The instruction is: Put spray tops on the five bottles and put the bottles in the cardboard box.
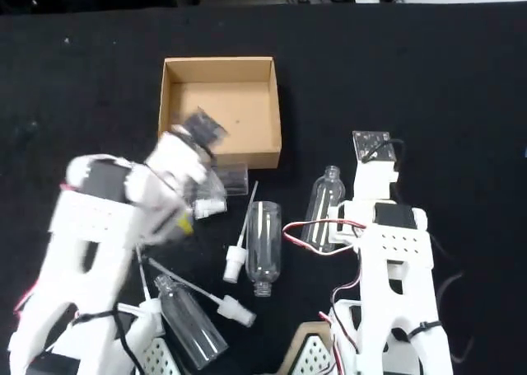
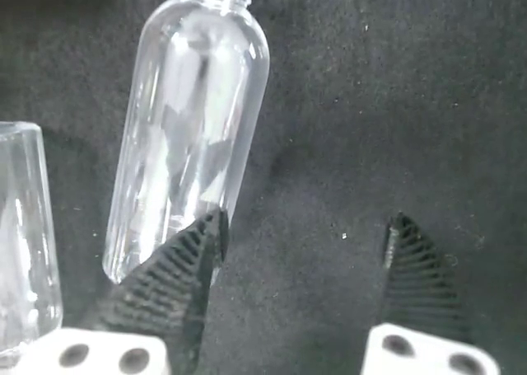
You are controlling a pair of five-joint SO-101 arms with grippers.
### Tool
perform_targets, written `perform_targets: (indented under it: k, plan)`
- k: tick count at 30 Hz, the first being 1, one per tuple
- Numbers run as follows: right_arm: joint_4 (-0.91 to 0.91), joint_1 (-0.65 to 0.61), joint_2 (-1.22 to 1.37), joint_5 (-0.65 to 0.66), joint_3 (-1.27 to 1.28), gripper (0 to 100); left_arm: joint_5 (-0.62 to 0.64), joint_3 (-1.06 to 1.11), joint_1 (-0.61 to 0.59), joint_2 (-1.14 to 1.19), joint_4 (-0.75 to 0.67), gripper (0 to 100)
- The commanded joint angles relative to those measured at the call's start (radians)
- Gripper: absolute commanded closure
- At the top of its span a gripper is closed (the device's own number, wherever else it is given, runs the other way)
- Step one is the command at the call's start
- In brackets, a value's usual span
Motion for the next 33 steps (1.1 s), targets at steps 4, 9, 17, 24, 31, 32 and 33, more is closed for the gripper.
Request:
perform_targets:
  k: [4,9,17,24,31,32,33]
  plan:
    - [0.126,-0.061,-0.024,-0.003,-0.364,72.7,-0.078,-0.237,-0.444,0.0,0.061,88]
    - [0.169,-0.218,0.142,-0.1,-0.621,72.7,-0.092,-0.203,-0.734,0.092,-0.023,88]
    - [0.169,-0.356,0.588,-0.27,-0.955,72.6,-0.094,-0.087,-1.017,0.192,-0.221,88]
    - [0.144,-0.411,0.799,-0.324,-1.099,72.6,-0.129,0.093,-1.046,0.193,-0.393,88]
    - [0.015,-0.414,0.917,-0.325,-1.099,72.7,-0.132,0.211,-1.049,0.192,-0.479,88]
    - [0.005,-0.414,0.934,-0.324,-1.099,72.7,-0.133,0.22,-1.05,0.192,-0.489,88]
    - [-0.002,-0.414,0.951,-0.324,-1.099,72.7,-0.133,0.228,-1.05,0.192,-0.5,88]
